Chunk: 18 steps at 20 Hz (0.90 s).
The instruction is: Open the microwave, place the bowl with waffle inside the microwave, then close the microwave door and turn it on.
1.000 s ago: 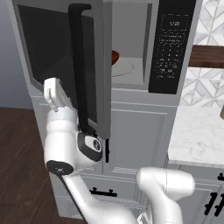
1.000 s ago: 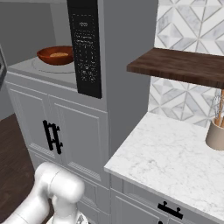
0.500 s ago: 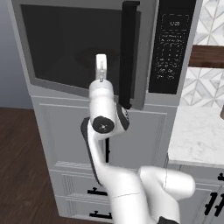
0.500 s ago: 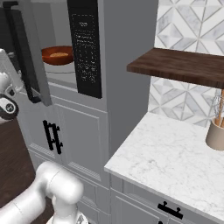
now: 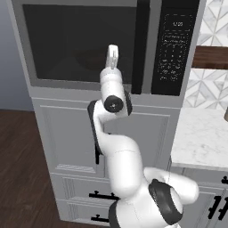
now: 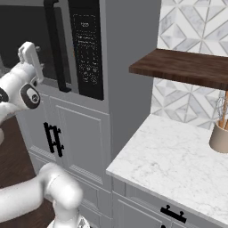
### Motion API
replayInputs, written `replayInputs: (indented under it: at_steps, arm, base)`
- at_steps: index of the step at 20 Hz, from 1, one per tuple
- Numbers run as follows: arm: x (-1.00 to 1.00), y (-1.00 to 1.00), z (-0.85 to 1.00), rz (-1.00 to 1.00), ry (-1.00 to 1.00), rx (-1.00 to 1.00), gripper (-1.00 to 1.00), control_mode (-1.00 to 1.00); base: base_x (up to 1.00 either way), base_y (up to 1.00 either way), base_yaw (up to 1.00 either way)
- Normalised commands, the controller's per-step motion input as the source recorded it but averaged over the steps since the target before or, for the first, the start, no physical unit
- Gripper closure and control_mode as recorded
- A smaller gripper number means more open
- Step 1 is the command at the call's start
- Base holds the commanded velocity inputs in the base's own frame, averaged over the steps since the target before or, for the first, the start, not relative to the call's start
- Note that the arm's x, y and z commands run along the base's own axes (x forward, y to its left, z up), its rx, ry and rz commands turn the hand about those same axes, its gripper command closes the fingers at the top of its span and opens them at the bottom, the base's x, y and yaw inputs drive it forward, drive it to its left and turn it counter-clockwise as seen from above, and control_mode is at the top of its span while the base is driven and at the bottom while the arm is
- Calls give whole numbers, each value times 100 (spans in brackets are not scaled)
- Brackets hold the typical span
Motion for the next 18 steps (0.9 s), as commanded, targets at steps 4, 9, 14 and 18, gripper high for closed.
replayInputs:
  at_steps: [4, 9, 14, 18]
  arm:
    - [100, 0, 0, 0, 28, 0, -100, -100]
    - [90, 0, 0, 0, 23, 0, -100, -100]
    - [-54, 1, 7, 0, -2, 0, -100, -100]
    - [-100, 0, 1, 0, -1, -5, -100, -100]
  base:
    - [0, 0, 0]
    - [0, 0, 0]
    - [0, 0, 0]
    - [0, 0, 0]
